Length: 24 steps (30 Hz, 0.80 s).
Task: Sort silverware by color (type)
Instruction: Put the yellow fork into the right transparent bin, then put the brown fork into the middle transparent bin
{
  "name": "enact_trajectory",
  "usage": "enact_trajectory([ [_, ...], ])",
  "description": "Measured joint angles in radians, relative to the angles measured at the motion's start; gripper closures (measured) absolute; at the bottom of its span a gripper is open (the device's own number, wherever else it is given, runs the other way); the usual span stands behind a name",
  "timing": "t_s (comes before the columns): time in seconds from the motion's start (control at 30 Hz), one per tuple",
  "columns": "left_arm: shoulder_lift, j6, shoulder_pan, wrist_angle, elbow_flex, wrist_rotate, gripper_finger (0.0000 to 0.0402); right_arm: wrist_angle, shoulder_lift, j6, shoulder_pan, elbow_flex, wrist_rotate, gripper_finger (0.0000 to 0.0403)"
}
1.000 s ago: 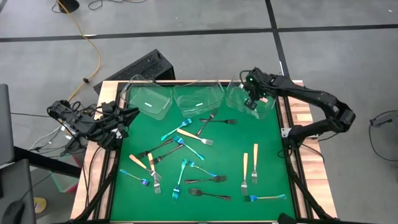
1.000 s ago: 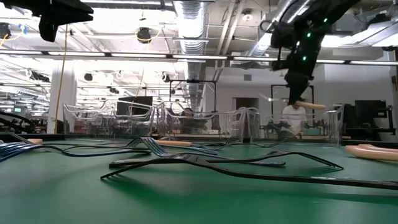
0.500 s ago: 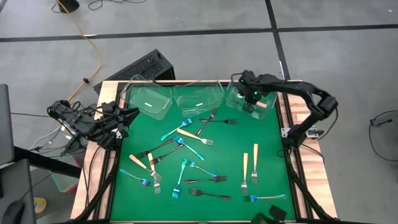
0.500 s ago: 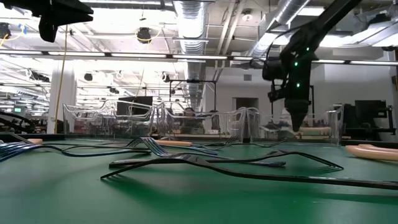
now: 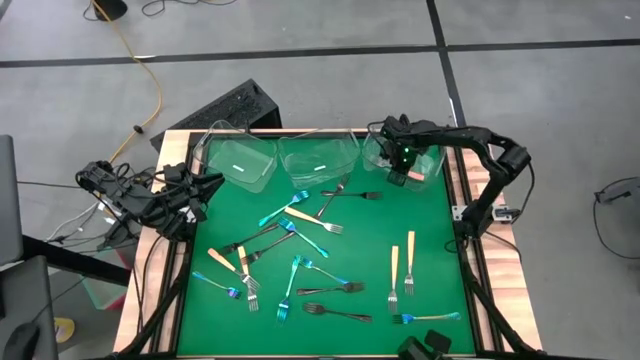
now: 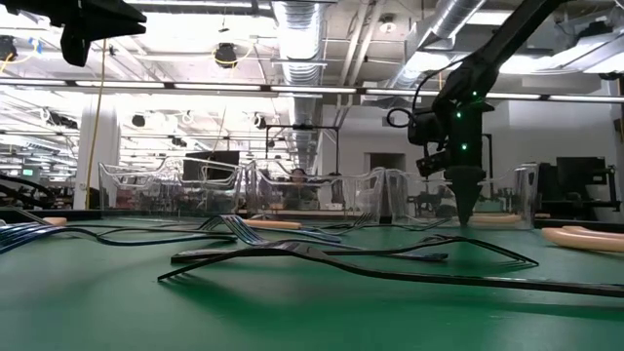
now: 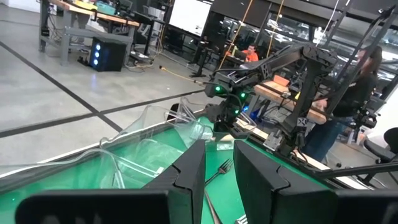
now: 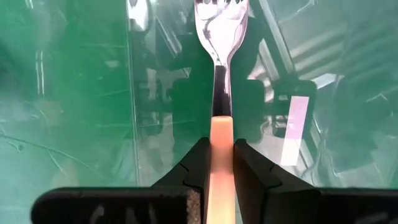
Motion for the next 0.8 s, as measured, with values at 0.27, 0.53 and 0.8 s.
enact_trajectory([
  [0.27, 0.0, 0.0, 0.0, 0.0, 0.0, 0.0, 0.0333, -0.002, 0.001, 0.001, -0.005, 0.0, 0.008, 0.0326],
  [0.53, 0.0, -0.012, 0.0, 0.0, 0.0, 0.0, 0.0333, -0.003, 0.002, 0.002, -0.005, -0.001, 0.014, 0.0289],
  [0.8, 0.0, -0.012, 0.0, 0.0, 0.0, 0.0, 0.0333, -0.003, -0.005, 0.003, -0.005, -0.003, 0.015, 0.0233],
])
